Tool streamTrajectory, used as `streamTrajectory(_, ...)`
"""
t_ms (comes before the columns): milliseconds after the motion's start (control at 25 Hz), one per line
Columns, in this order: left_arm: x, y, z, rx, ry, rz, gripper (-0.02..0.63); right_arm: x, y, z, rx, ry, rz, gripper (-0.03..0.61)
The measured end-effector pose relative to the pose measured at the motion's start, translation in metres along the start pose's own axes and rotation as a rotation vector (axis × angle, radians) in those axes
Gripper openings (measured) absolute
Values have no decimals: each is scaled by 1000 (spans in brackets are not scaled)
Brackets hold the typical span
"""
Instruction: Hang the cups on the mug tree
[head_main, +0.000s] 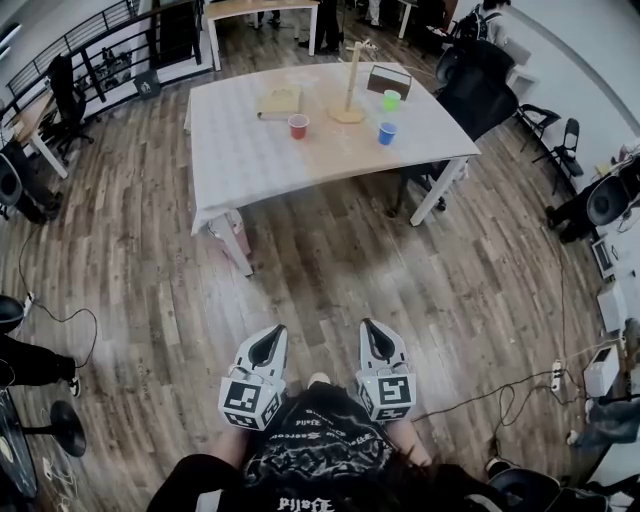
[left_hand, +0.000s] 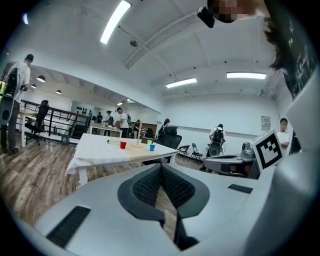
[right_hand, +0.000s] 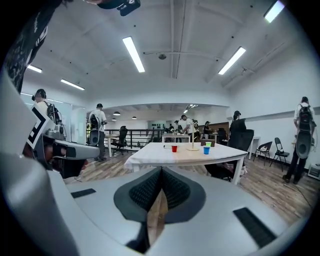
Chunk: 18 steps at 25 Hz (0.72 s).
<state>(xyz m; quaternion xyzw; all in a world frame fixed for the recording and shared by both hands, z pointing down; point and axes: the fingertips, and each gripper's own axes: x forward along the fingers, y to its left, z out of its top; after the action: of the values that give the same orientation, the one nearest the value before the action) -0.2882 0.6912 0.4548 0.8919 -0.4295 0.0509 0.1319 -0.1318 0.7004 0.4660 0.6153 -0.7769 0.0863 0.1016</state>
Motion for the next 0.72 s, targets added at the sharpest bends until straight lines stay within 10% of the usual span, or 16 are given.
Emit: streamTrajectory(720, 81, -20, -6, -32, 12, -4, 20, 27, -82, -2, 30, -13, -28, 6)
